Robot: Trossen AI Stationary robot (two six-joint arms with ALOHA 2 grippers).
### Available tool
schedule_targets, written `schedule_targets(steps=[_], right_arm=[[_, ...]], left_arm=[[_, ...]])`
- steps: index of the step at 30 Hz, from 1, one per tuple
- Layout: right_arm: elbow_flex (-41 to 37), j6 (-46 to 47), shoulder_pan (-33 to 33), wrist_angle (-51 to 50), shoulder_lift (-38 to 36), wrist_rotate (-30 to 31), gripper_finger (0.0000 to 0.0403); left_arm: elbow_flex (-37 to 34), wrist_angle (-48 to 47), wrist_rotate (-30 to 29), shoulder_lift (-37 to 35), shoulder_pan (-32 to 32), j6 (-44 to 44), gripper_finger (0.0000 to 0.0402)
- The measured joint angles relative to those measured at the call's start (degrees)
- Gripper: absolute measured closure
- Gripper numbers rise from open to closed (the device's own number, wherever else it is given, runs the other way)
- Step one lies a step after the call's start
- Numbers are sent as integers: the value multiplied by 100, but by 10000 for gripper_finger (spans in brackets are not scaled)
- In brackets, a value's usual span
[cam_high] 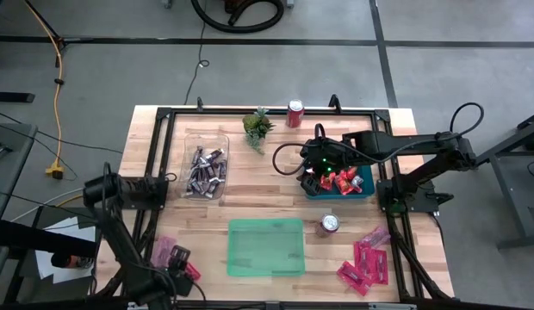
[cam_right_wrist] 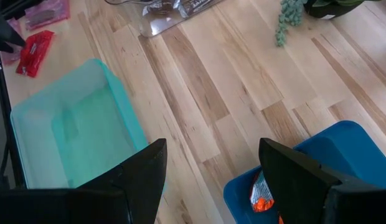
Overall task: Sort candy
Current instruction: Put the red candy into the green bin
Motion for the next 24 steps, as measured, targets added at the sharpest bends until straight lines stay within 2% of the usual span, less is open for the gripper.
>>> schedule_targets(steps=[12,16,21,24], right_arm=[[0,-2,0,0,0,0,153],[0,-5,1,0,0,0,153],[0,-11,0,-15,0,0,153],[0,-15,0,-18,0,2,153]], left_arm=[[-464,882,66,52,219,-48,220],[-650,1209,390,24,387,-49,270],[-651,1206,501,-10,587,-62,380],[-678,1074,557,-190,803,-363,391]])
